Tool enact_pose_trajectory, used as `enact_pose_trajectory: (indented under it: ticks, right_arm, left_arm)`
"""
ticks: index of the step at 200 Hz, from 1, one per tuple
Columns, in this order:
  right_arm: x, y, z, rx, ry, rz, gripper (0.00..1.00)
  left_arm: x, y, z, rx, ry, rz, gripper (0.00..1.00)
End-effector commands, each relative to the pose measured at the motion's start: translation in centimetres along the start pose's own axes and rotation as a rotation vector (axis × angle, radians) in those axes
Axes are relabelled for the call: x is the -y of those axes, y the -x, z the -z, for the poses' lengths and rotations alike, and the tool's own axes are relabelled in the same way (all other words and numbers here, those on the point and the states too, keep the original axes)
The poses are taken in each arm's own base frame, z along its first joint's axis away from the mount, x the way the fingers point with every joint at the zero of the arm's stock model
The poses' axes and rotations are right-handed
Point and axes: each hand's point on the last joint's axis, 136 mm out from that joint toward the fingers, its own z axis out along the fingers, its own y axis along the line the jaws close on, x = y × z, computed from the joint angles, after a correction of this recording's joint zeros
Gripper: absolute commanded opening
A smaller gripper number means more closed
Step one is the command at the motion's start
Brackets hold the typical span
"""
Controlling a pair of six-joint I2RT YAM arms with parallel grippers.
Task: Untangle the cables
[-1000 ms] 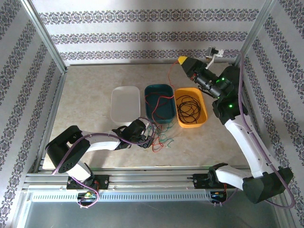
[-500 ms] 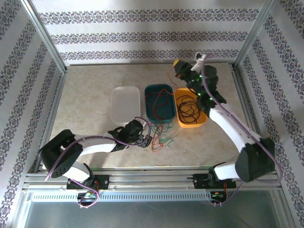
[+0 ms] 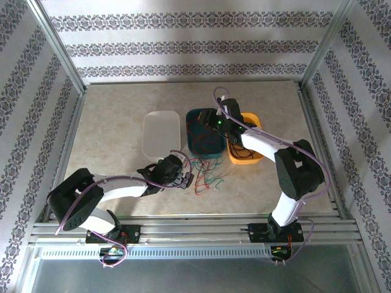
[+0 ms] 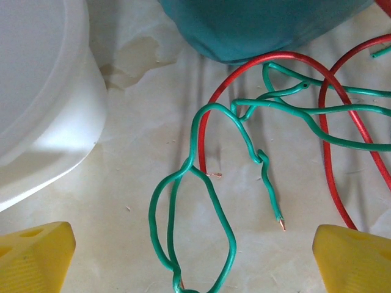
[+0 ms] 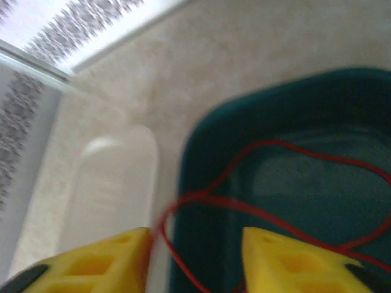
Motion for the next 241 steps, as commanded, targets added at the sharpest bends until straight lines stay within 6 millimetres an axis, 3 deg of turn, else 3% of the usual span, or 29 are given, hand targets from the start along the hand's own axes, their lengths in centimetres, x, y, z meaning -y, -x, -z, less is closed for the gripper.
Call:
enact_pose_trajectory:
  ticks: [1, 18, 41, 54, 65, 83, 102, 113, 151, 241]
  right_arm:
    - [0.0, 0.1, 1.1, -0.019, -0.047, 0.031, 0.57]
    - [0.4, 0.6, 2.7, 0.019, -0.091, 0.069, 0.66]
    - [0.3, 0.8, 5.2, 0.035, -0.137, 0.146, 0.68]
    - [-0.5, -0.1, 6.4, 0.005, -0.118, 0.196, 0.67]
    - [-1.3, -1.7, 7.0, -0.057, -0.075, 0.236, 0.65]
    - [-2.5, -6.1, 7.9, -0.219, -0.002, 0.291, 0.60]
    - [-2.6, -10.9, 8.9, -0.388, 0.020, 0.362, 0.55]
    - [-2.0, -12.7, 9.3, -0.445, -0.005, 0.398, 0.51]
    - [-0.2, -15.5, 8.9, -0.546, -0.052, 0.411, 0.40]
    - [2.4, -16.8, 5.8, -0.584, -0.134, 0.432, 0.37]
  left_arm:
    - [-0.3, 1.1, 0.8, 0.060, 0.021, 0.036, 1.00]
    - [-0.5, 1.6, 1.2, 0.082, 0.022, 0.052, 1.00]
    - [-0.9, 2.2, 1.7, 0.107, 0.024, 0.082, 1.00]
    - [-1.3, 2.3, 1.7, 0.115, 0.021, 0.107, 1.00]
    - [-1.4, 2.6, 1.8, 0.125, 0.012, 0.126, 1.00]
    - [-1.4, 2.7, 1.8, 0.122, 0.003, 0.130, 1.00]
    - [-1.0, 2.7, 1.7, 0.113, -0.015, 0.116, 0.99]
    - [-0.6, 2.6, 1.6, 0.098, -0.033, 0.091, 0.98]
    - [0.3, 1.9, 1.0, 0.035, -0.056, 0.010, 0.96]
    - [3.2, 2.0, 0.0, -0.012, -0.108, -0.105, 0.95]
